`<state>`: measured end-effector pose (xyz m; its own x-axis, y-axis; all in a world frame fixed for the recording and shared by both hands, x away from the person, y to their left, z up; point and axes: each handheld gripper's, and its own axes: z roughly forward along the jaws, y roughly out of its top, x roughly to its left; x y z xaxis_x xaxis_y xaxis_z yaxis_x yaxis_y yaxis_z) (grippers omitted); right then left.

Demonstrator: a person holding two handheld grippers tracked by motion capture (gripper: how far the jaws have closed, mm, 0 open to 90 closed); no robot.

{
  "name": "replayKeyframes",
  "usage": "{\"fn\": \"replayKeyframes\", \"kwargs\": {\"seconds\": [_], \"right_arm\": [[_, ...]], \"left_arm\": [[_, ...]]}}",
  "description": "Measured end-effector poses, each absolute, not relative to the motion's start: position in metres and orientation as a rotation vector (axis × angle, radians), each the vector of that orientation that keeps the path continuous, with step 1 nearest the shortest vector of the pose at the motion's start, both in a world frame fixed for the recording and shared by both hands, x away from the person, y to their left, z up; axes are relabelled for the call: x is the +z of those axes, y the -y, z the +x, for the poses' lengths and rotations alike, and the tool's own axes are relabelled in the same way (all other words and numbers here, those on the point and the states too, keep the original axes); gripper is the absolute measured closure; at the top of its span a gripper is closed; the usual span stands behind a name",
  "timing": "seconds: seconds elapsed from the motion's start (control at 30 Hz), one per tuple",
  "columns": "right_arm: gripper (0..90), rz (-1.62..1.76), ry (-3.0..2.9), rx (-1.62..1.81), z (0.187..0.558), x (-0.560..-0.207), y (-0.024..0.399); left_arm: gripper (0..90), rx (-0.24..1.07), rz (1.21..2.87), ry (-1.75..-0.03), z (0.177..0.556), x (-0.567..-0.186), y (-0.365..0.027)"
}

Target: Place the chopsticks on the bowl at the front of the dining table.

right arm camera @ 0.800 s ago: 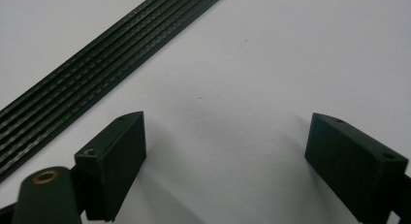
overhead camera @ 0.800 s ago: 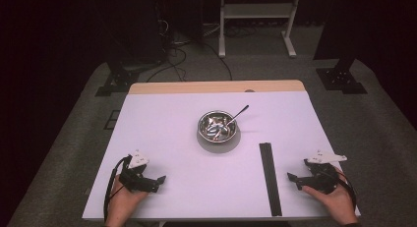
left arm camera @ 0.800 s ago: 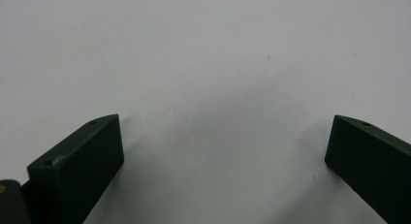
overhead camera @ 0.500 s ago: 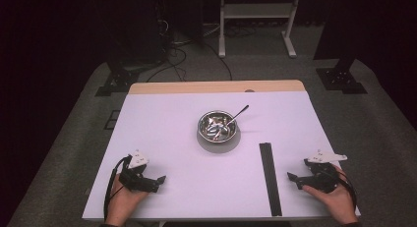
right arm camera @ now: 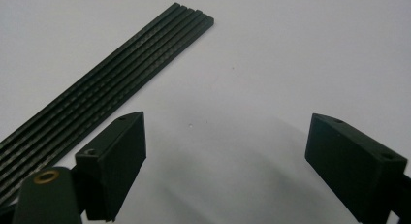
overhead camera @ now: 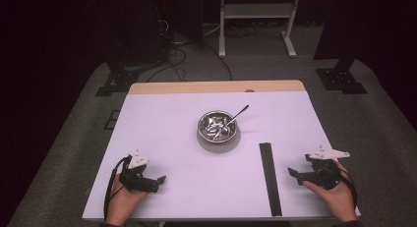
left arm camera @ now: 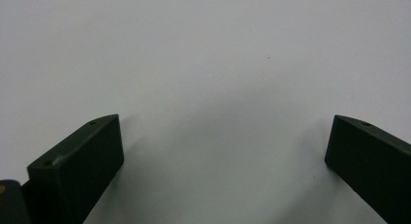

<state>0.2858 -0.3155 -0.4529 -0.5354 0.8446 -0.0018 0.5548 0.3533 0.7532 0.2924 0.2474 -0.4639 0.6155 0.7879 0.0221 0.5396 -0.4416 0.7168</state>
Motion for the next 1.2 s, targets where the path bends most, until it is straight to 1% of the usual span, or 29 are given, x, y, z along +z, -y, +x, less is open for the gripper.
{"fn": "replayKeyframes", "kwargs": {"seconds": [1.2], "right_arm": [[13.7,1.236,-2.196,1.072,0.332,-0.433,0.295]], "left_arm": [[0.0,0.471,2.155,-1.038,0.292,-0.464,-0.247]]}}
